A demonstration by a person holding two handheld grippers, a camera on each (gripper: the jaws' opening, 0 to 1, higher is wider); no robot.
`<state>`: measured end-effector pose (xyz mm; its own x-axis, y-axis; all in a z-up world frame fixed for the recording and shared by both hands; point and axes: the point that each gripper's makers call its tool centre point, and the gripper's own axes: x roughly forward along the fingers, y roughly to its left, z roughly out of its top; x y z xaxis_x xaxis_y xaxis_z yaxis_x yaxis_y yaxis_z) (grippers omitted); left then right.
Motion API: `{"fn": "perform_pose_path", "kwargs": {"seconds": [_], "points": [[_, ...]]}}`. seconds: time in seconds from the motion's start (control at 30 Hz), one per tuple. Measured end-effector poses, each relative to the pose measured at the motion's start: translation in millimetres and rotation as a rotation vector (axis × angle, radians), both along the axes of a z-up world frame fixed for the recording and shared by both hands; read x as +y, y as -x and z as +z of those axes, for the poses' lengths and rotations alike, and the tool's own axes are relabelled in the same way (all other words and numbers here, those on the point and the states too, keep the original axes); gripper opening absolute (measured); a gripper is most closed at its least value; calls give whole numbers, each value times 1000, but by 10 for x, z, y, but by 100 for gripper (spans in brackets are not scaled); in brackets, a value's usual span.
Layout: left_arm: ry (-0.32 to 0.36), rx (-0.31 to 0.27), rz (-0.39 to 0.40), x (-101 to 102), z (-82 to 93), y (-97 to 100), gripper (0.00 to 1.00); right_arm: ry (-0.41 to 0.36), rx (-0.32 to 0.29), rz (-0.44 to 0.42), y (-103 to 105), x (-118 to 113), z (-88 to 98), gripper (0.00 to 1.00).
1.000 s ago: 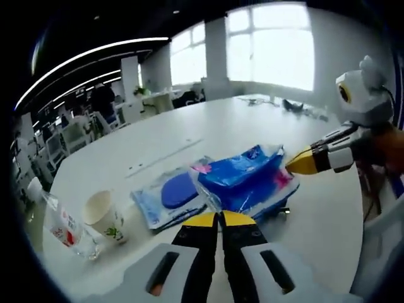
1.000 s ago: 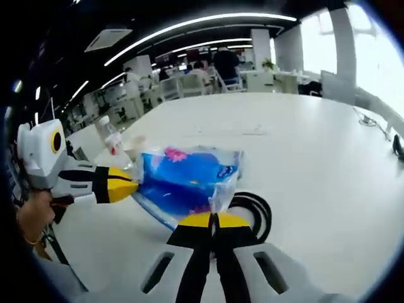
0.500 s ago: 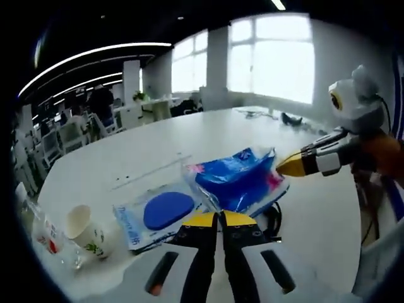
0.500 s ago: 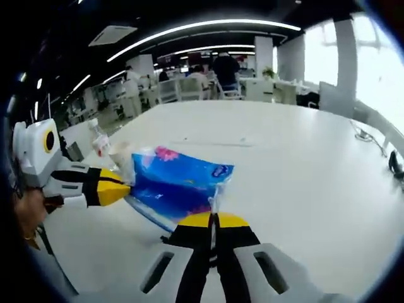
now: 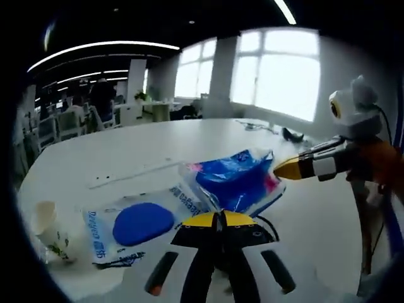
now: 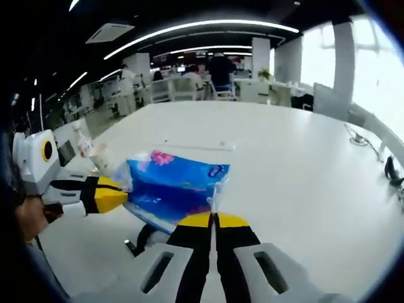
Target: Arrange the tabletop items into an orderly group along one side of the table until the central work area is clear of visible clutter.
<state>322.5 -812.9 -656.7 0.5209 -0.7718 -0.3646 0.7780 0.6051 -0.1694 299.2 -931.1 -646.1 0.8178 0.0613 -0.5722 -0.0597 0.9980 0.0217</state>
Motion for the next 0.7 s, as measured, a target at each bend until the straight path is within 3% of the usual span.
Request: {"fn": "perform_pose_path", "kwargs": {"seconds": [0.17, 0.27, 0.7], "points": [[28, 12, 14, -196, -63, -94, 2, 39, 8, 6, -84, -182, -57, 0], [11, 19, 23, -297, -139, -158, 2, 55, 5, 14, -159, -267, -98, 0], [16, 53, 37, -536, -256, -297, 3, 87, 16, 28, -465, -535, -250, 0]]}}
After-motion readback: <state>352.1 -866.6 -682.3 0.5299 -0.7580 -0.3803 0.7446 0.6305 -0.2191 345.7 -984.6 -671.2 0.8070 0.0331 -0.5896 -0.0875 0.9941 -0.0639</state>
